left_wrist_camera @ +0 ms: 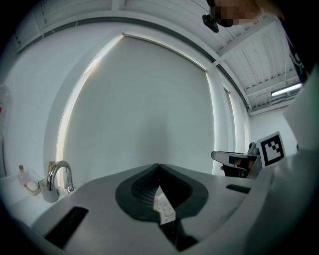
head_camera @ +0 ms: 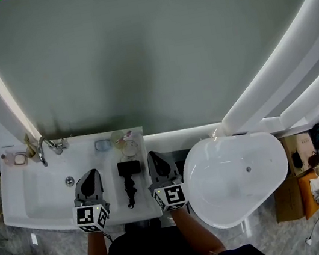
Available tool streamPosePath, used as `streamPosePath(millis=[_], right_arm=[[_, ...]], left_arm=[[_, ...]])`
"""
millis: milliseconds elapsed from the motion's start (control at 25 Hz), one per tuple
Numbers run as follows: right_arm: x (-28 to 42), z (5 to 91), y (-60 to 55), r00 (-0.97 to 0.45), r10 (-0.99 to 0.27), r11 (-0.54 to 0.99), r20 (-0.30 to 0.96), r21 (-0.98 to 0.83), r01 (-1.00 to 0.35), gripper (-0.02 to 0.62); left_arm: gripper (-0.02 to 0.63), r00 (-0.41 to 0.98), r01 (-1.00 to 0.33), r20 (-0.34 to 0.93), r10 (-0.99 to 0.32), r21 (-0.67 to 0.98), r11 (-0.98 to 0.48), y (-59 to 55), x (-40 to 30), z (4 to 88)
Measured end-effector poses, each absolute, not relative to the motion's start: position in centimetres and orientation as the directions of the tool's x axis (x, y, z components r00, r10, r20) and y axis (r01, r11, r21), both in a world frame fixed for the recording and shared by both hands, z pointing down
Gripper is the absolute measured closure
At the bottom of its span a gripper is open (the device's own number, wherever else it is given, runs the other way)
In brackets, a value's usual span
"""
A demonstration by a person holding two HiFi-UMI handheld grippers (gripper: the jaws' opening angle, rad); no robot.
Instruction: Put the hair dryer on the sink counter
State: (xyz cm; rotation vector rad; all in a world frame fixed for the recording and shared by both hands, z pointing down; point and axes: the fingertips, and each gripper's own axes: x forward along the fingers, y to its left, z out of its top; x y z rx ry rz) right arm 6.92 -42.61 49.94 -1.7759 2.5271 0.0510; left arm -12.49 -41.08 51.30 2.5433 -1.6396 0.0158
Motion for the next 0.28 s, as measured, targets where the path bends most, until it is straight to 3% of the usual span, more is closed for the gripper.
streamPosePath(millis=[280], right_arm=[[6.46, 50.0, -42.47, -0.366, -0.929, 0.367, -0.05, -0.015, -0.93, 0.568]], left_arm=[[0.581, 0.428, -0.902, 0.075, -0.9, 0.096, -0.421, -41.51, -11.89, 51.51]])
